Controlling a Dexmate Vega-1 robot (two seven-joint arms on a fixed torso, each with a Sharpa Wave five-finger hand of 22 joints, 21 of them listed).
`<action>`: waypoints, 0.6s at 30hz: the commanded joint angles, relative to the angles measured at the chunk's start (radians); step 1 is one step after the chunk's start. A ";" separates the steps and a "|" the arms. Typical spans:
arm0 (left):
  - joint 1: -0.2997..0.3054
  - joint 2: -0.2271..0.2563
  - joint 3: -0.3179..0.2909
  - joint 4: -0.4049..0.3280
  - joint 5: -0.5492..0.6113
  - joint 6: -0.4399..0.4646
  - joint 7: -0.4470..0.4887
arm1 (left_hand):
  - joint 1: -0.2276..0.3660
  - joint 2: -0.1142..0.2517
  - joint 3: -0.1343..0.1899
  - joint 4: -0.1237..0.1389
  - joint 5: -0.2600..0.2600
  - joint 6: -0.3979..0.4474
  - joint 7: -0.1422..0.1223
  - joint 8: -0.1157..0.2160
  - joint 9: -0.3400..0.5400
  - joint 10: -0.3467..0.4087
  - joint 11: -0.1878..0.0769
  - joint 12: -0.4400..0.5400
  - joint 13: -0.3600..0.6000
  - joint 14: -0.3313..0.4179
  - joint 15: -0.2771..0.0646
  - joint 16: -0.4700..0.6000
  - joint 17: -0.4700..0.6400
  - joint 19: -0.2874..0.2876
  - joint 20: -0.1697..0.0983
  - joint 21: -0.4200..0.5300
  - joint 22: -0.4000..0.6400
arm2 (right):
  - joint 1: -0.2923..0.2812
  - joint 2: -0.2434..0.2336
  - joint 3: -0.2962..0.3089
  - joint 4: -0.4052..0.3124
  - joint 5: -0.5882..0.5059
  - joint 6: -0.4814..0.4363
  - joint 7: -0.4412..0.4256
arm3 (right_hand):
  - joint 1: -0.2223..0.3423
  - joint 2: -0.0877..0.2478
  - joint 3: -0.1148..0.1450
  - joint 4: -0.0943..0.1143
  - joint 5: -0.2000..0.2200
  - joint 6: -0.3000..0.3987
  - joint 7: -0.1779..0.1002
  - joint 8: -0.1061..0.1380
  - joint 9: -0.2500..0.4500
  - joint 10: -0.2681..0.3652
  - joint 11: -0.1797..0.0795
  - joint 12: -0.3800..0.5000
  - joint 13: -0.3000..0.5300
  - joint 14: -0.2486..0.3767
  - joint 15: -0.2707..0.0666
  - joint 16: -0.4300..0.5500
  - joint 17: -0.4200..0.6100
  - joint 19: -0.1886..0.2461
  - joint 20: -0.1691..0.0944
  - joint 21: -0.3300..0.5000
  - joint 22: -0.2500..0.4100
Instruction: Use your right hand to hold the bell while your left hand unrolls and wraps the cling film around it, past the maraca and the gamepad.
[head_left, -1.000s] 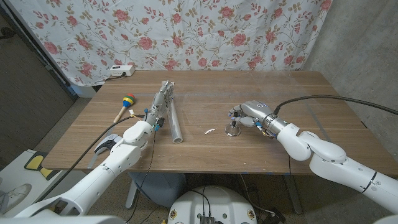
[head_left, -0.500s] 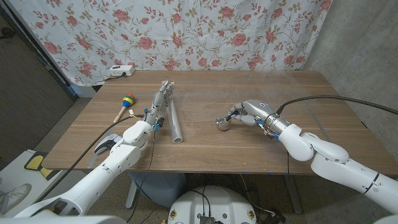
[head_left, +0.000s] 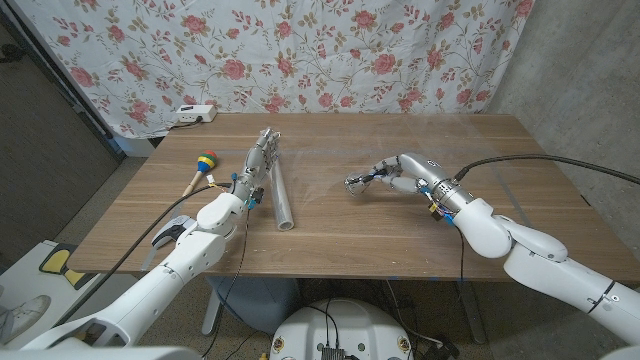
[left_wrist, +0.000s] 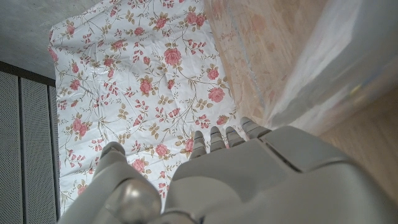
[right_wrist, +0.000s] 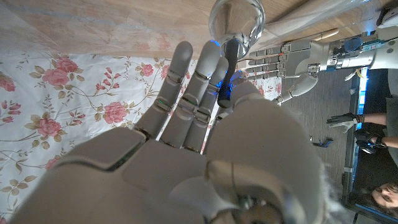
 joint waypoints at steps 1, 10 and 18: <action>0.003 0.005 -0.001 -0.011 0.004 0.008 0.005 | 0.000 0.006 -0.003 0.002 0.003 0.003 -0.003 -0.001 0.005 0.001 0.002 0.000 0.003 -0.004 0.005 -0.004 0.006 -0.004 0.002 0.006 0.004 | -0.028 0.003 0.054 0.012 0.090 0.051 -0.009 | 0.011 -0.005 0.011 0.000 0.008 0.007 0.004 -0.005 0.004 0.001 0.002 -0.003 0.005 0.011 -0.035 -0.006 0.004 -0.006 -0.135 0.009 0.002; -0.004 0.002 0.003 -0.008 0.005 0.013 0.003 | 0.000 0.007 -0.004 0.002 0.003 0.003 -0.003 -0.001 0.005 0.000 0.003 0.000 0.003 -0.003 0.006 -0.004 0.006 -0.004 0.001 0.006 0.004 | -0.041 0.020 0.090 0.033 0.171 0.102 -0.003 | 0.013 -0.007 0.013 0.000 0.007 0.010 0.004 -0.007 0.004 0.002 0.002 -0.003 0.005 0.013 -0.035 -0.011 0.007 -0.008 -0.135 0.017 0.000; -0.007 -0.001 0.004 -0.001 0.005 0.014 0.003 | 0.000 0.007 -0.004 0.002 0.003 0.002 -0.004 -0.001 0.005 0.000 0.004 0.000 0.003 -0.004 0.006 -0.004 0.005 -0.004 0.001 0.006 0.004 | -0.041 0.035 0.105 0.048 0.200 0.127 0.003 | 0.015 -0.008 0.016 0.001 0.007 0.011 0.007 -0.010 0.006 0.005 0.001 -0.002 0.007 0.017 -0.035 -0.016 0.010 -0.011 -0.135 0.029 -0.002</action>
